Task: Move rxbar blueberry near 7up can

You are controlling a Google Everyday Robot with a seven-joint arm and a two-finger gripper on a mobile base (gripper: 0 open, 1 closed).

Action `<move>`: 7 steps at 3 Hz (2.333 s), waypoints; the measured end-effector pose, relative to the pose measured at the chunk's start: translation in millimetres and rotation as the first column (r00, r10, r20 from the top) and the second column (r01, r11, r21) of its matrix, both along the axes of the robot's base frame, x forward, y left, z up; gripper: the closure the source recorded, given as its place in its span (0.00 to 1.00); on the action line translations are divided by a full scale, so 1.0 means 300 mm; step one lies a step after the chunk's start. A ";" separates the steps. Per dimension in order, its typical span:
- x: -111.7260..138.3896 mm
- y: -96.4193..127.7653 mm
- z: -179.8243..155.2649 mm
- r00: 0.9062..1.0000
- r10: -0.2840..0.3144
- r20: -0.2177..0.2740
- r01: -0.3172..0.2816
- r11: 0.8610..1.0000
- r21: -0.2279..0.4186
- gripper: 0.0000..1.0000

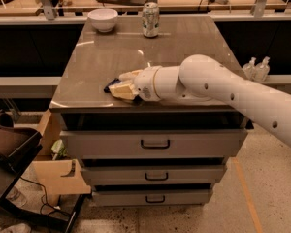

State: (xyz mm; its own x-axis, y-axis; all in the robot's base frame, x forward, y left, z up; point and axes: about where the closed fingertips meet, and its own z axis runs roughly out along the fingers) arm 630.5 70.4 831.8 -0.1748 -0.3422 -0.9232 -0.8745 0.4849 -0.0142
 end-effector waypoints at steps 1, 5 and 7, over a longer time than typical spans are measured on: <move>0.000 0.000 0.000 1.000 0.000 0.000 0.000 1.000 0.000 1.00; 0.000 0.001 0.000 1.000 0.000 0.000 0.000 1.000 0.000 1.00; 0.018 -0.031 0.086 1.000 0.000 0.025 0.001 0.998 -0.064 1.00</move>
Offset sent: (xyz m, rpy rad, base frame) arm 0.1817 -0.2149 0.2168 -0.2541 -0.1165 -0.3213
